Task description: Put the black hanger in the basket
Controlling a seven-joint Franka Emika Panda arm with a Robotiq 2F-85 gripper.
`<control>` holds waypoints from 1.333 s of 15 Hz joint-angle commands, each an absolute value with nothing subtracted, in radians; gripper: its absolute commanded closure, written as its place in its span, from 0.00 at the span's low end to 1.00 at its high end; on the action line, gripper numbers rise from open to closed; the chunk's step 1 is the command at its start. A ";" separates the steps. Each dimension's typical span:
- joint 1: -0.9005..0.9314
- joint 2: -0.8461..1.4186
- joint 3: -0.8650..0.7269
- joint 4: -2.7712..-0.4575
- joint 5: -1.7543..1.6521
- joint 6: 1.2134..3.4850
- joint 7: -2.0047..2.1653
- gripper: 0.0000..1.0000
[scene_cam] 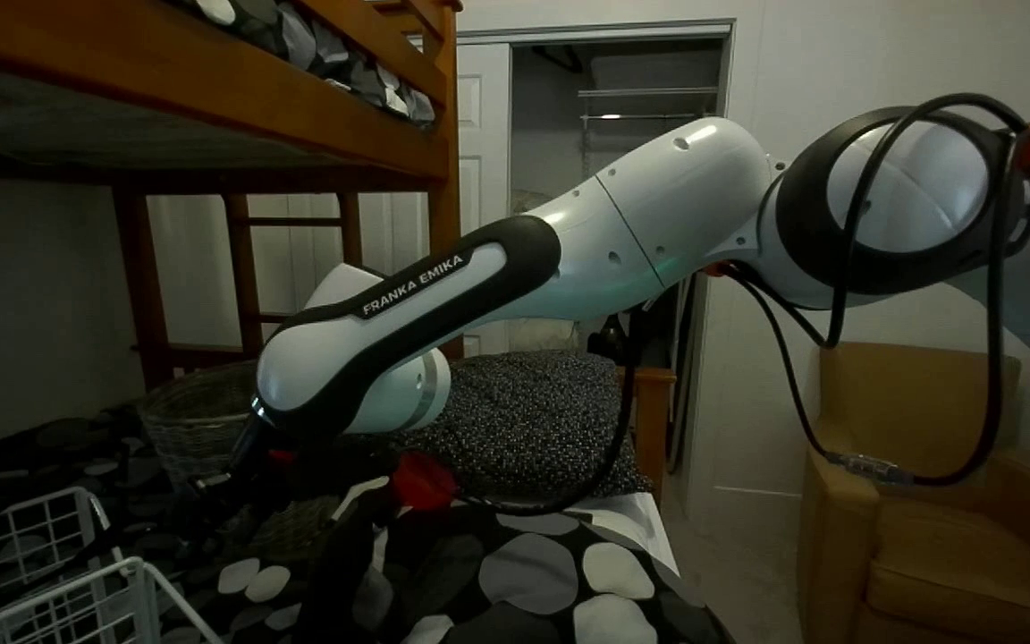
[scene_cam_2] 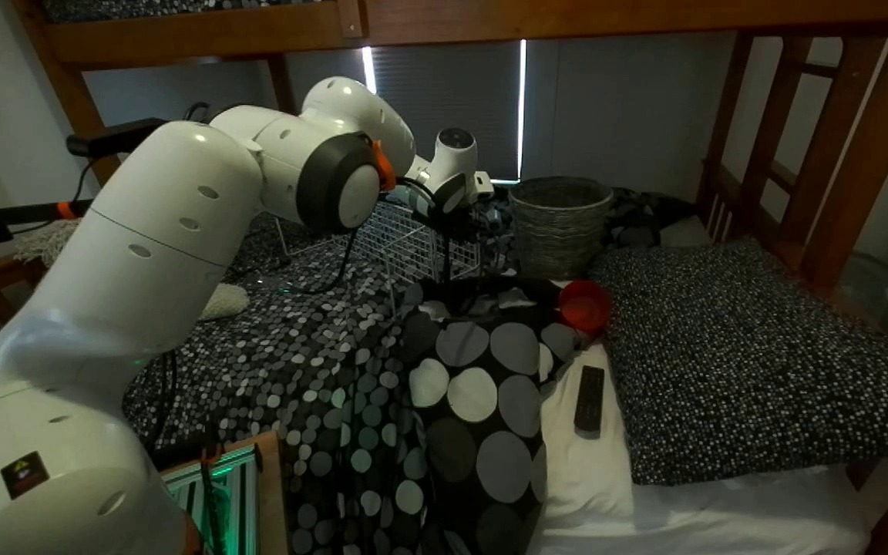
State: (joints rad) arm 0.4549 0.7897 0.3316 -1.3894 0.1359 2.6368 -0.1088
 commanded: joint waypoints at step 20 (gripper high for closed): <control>0.425 0.750 0.391 -1.352 0.180 2.848 -0.048 0.98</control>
